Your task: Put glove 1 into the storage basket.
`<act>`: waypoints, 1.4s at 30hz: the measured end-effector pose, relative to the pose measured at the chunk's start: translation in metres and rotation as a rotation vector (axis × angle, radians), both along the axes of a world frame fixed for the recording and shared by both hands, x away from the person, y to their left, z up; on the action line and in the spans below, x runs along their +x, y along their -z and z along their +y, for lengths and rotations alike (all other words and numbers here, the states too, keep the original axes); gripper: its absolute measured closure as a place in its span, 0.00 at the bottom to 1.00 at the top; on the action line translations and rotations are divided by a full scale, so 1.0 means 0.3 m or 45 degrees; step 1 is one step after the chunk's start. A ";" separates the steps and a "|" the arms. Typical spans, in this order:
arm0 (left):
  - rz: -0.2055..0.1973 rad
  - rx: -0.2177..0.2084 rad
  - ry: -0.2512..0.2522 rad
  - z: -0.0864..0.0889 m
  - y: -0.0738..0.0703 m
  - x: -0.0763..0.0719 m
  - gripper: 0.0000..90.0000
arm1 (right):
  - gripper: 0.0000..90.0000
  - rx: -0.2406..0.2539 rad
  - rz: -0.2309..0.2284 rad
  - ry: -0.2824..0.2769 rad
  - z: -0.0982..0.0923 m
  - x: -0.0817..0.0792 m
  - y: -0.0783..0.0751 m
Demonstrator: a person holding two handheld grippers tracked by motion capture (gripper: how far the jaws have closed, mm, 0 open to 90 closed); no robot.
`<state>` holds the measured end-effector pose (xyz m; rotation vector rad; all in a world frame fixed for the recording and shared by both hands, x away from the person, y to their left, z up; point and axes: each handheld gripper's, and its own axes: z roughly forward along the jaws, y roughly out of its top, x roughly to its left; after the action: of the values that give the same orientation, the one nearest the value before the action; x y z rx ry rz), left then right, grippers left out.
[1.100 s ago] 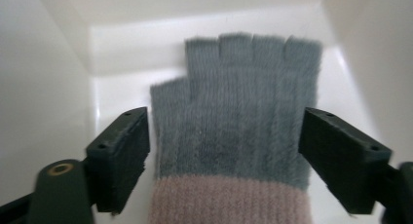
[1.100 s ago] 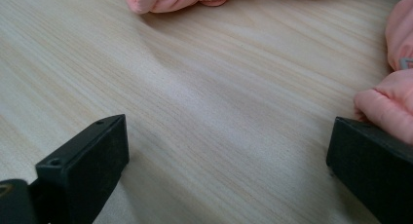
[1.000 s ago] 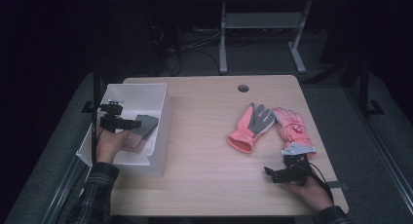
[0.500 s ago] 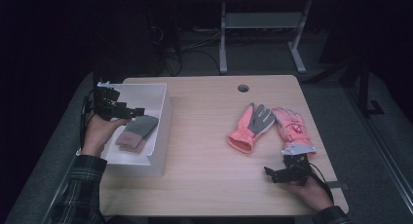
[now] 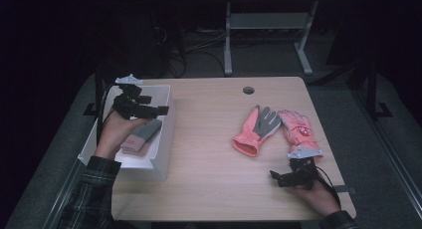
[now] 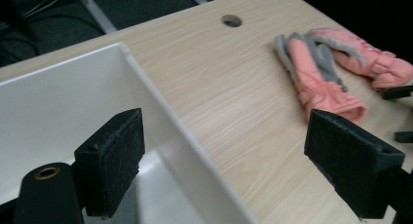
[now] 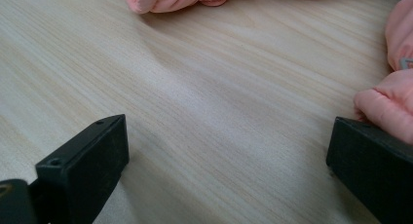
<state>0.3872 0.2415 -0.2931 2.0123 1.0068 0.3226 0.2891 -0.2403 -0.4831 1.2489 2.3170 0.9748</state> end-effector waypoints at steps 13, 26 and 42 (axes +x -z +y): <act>-0.029 -0.037 0.199 -0.202 0.021 -0.078 0.16 | 0.01 0.000 0.000 0.000 0.000 0.000 0.000; -0.075 -0.031 0.358 -0.363 0.109 -0.187 0.16 | 0.01 -0.002 0.001 0.003 0.001 0.001 0.000; -0.076 0.066 0.417 -0.401 0.330 -0.274 0.16 | 0.01 -0.006 -0.001 0.002 0.001 0.002 0.000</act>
<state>0.3049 0.1212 -0.3920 2.1592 0.6232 0.2313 0.2898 -0.2400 -0.4830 1.2484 2.3159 0.9689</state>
